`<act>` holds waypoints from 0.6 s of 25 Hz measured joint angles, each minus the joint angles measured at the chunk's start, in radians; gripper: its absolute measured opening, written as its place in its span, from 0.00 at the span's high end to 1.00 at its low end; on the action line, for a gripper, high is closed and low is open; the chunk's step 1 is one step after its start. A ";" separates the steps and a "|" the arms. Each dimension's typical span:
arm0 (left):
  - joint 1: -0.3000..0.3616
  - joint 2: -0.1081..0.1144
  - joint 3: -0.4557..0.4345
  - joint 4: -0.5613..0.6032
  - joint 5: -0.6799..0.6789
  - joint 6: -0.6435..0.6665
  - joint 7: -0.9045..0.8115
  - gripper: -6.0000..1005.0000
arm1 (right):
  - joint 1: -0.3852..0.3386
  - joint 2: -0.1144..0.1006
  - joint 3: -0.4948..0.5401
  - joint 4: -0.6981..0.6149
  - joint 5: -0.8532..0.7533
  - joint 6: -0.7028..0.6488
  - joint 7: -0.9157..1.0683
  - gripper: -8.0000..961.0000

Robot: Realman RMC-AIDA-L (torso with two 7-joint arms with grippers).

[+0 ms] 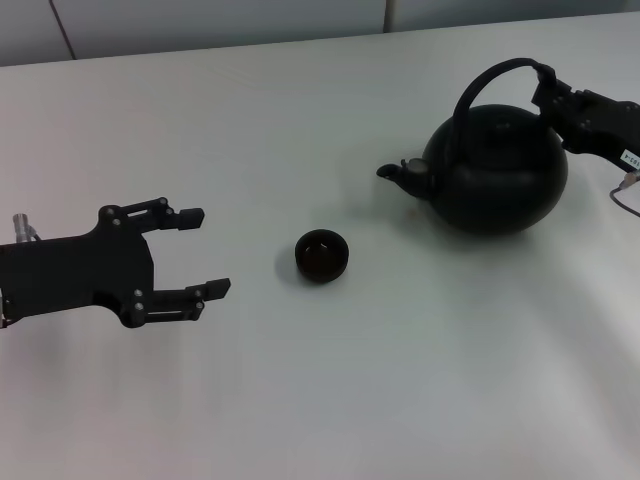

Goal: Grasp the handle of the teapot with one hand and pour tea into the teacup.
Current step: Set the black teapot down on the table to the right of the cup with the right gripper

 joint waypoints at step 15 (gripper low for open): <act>-0.007 -0.005 0.002 0.000 0.002 0.000 -0.004 0.19 | 0.012 0.001 -0.016 0.004 -0.001 0.055 -0.006 0.84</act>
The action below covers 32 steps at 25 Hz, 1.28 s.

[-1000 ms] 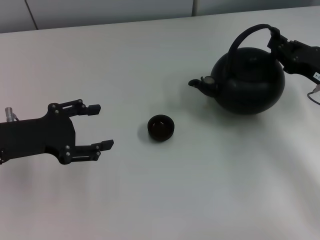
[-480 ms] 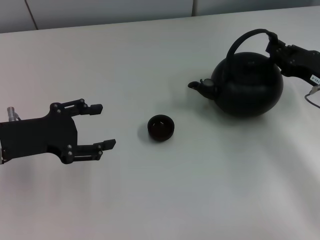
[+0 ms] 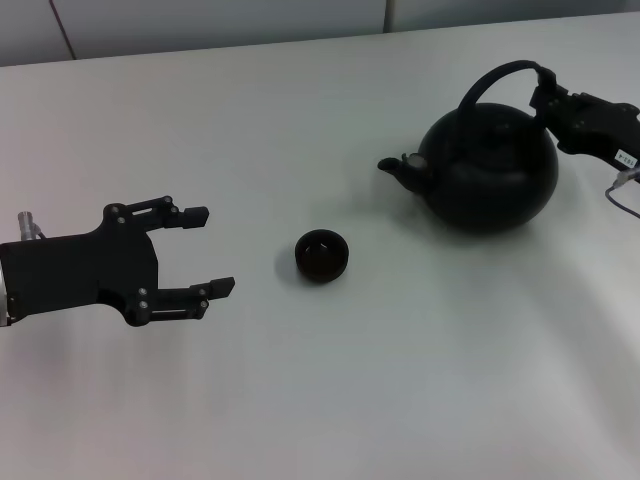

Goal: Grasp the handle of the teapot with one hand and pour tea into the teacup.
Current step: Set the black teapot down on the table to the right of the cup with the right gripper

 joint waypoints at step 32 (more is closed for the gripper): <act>0.007 0.001 -0.011 0.019 0.000 0.030 -0.002 0.19 | -0.022 0.003 -0.040 -0.007 0.047 -0.029 -0.002 0.42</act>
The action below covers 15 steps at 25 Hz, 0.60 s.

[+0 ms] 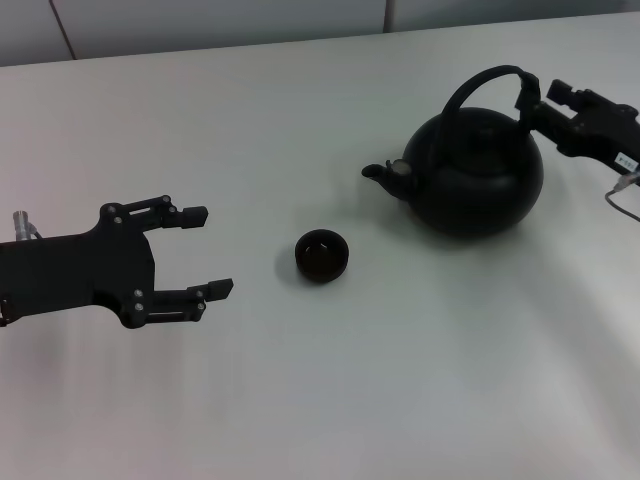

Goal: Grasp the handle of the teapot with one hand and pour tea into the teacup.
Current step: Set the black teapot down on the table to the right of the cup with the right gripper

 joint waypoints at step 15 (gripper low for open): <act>-0.002 -0.009 0.000 0.008 -0.001 0.001 -0.002 0.19 | -0.082 0.002 0.002 -0.004 0.028 -0.121 -0.002 0.42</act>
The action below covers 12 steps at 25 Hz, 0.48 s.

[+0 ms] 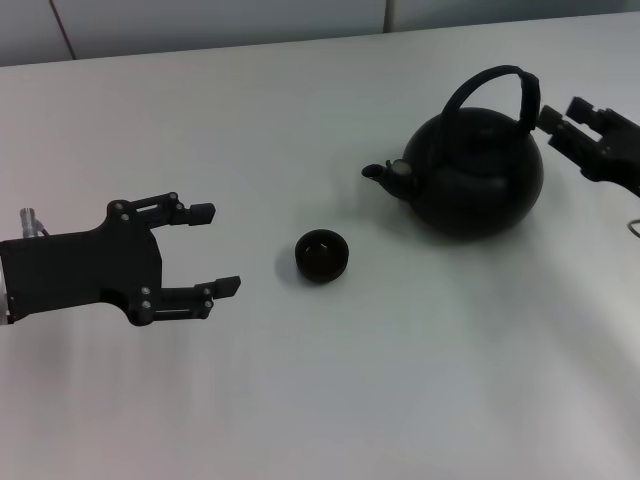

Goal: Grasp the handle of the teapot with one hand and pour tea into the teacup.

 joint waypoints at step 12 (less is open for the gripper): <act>-0.005 -0.009 -0.006 0.001 -0.008 0.036 0.000 0.19 | -0.038 -0.006 -0.031 -0.106 -0.090 -0.284 -0.002 0.42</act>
